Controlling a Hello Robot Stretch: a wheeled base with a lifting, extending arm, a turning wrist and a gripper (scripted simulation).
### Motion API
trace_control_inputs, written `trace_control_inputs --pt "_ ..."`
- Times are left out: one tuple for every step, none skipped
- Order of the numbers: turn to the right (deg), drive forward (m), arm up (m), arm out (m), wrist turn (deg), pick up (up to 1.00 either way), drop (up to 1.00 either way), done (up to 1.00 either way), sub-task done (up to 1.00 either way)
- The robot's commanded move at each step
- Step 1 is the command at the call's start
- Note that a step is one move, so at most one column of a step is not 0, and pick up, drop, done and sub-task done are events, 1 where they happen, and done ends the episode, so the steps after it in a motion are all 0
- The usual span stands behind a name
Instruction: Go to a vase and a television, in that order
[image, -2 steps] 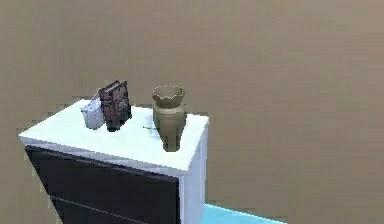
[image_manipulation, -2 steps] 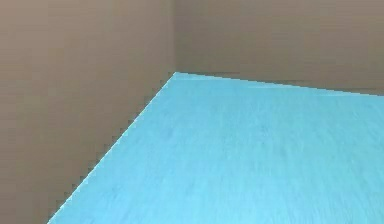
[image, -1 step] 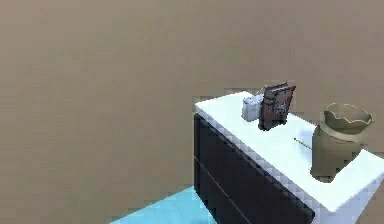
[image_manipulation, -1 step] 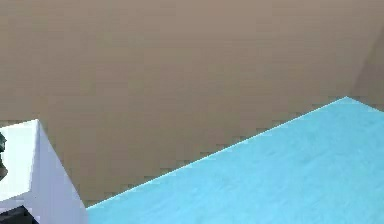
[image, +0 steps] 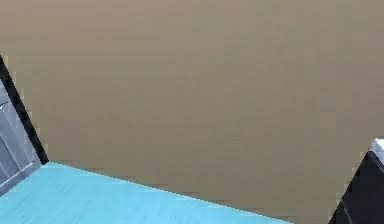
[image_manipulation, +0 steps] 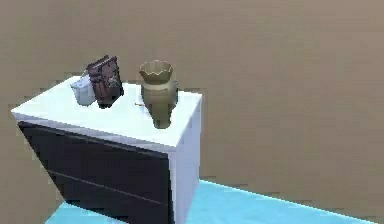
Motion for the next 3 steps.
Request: trace_control_inputs --pt "-45.0 0.0 0.0 0.0 0.0 0.0 0.0 0.0 0.0" --pt "-33.0 0.0 0.0 0.0 0.0 0.0 0.0 0.0 0.0" --pt "0.0 1.0 0.0 0.0 0.0 0.0 0.0 0.0 0.0"
